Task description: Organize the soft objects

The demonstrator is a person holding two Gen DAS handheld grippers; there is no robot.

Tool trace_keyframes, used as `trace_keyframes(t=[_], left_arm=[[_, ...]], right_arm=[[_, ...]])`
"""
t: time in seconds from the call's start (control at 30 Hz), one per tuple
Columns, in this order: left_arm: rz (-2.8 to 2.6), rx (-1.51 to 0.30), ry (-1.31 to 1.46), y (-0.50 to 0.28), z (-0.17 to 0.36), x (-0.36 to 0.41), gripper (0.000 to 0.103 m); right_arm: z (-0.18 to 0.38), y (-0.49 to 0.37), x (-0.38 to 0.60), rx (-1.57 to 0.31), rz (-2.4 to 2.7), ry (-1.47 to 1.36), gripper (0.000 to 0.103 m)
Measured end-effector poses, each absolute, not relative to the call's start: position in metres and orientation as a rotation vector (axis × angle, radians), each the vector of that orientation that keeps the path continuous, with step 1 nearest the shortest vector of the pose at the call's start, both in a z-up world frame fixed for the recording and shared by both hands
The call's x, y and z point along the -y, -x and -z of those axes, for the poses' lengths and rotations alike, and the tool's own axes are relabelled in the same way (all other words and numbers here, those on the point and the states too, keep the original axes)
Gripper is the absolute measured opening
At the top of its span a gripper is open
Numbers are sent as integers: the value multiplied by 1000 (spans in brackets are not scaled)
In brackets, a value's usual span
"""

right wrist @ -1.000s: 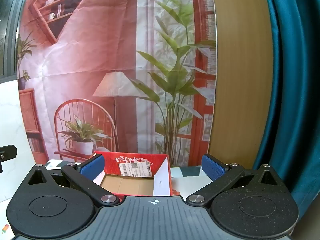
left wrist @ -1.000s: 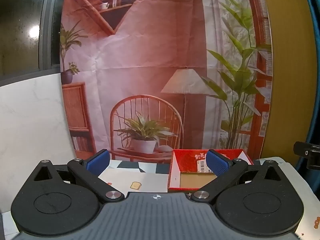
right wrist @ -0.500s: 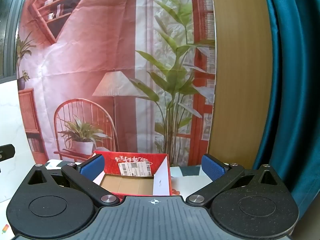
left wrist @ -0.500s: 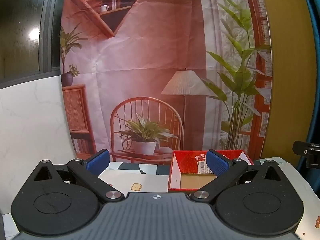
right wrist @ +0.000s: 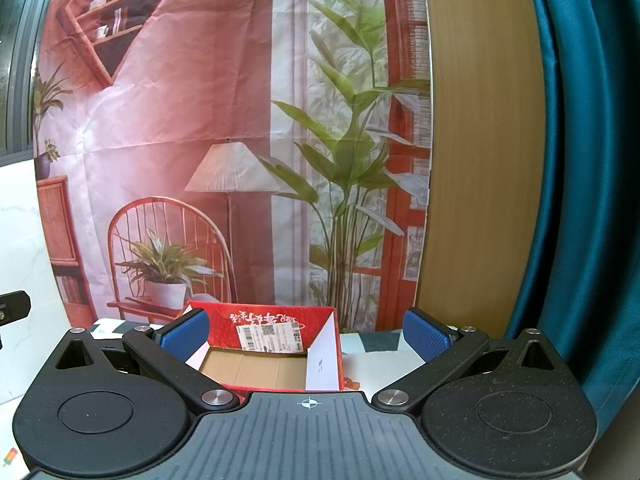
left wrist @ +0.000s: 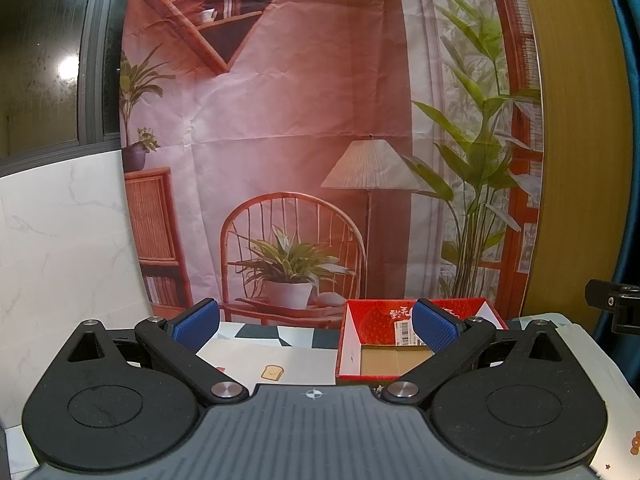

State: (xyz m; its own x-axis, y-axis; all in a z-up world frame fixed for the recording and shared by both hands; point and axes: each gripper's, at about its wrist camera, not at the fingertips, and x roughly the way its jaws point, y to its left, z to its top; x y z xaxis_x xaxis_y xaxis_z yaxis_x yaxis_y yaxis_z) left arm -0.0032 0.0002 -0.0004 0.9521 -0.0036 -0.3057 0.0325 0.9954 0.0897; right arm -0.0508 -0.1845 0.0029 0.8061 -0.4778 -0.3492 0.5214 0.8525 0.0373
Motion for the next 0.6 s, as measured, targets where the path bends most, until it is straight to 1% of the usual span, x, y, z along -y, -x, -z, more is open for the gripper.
trace_keyframes(t=[0.6], left_arm=[[18,-310,-95,3,1,0,103]], right_arm=[[-4,52,183,-337,537,-134,103]])
